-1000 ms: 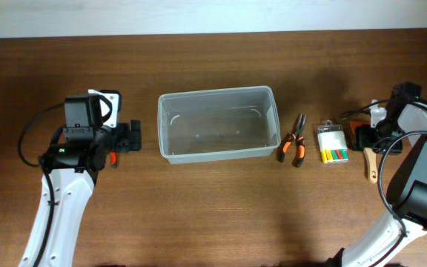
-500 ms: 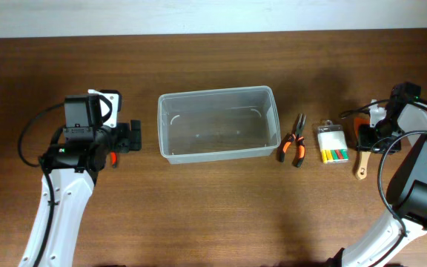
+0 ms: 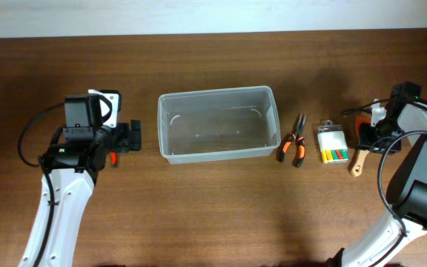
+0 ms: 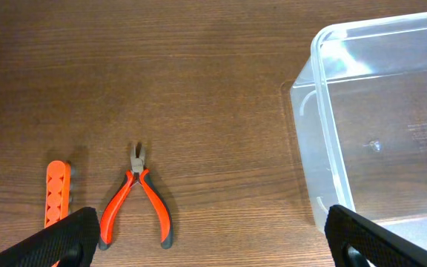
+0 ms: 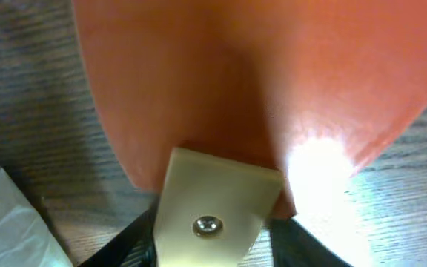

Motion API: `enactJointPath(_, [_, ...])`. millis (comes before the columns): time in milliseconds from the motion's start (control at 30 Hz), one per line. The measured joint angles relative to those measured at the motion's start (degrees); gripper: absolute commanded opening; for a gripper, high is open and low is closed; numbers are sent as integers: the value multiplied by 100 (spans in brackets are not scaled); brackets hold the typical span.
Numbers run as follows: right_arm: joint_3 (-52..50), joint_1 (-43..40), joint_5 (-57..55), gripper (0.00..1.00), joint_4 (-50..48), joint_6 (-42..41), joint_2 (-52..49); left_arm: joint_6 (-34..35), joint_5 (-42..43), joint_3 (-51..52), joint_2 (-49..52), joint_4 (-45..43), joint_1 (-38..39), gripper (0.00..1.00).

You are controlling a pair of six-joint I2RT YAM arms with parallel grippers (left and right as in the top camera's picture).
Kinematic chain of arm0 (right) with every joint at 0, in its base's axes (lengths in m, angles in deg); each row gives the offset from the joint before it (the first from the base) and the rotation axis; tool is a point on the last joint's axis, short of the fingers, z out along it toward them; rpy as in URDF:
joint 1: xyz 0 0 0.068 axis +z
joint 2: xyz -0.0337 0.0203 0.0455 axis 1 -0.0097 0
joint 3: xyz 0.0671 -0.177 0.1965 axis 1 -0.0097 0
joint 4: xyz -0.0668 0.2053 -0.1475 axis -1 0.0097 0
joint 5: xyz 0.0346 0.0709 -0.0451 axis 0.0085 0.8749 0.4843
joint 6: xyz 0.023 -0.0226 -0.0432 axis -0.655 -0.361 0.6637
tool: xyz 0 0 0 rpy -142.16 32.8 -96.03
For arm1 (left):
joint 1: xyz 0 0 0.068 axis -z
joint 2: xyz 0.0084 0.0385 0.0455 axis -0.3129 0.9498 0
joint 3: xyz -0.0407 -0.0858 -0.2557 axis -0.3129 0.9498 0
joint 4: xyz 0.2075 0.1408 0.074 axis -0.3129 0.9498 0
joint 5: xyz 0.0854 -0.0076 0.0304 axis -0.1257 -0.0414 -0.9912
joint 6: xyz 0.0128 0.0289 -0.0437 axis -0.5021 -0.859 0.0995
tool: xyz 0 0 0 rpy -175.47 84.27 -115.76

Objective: Pack container
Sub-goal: 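Lift the scraper with the right gripper and drop it into the container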

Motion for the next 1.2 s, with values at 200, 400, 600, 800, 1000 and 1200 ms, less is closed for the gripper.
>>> enactJointPath(200, [0, 0, 0, 50, 50, -356, 0, 0, 0, 0, 0, -2, 0, 99])
enactJointPath(400, [0, 0, 0, 50, 83, -804, 0, 0, 0, 0, 0, -2, 0, 99])
enactJointPath(600, [0, 0, 4, 50, 101, -1200, 0, 0, 0, 0, 0, -2, 0, 99])
enactJointPath(800, [0, 0, 7, 49, -9, -1314, 0, 0, 2, 0, 0, -2, 0, 99])
enactJointPath(1000, [0, 0, 7, 46, -149, -1353, 0, 0, 2, 0, 0, -2, 0, 99])
enactJointPath(1200, [0, 0, -17, 30, -170, -1373, 0, 0, 2, 0, 0, 0, 0, 99])
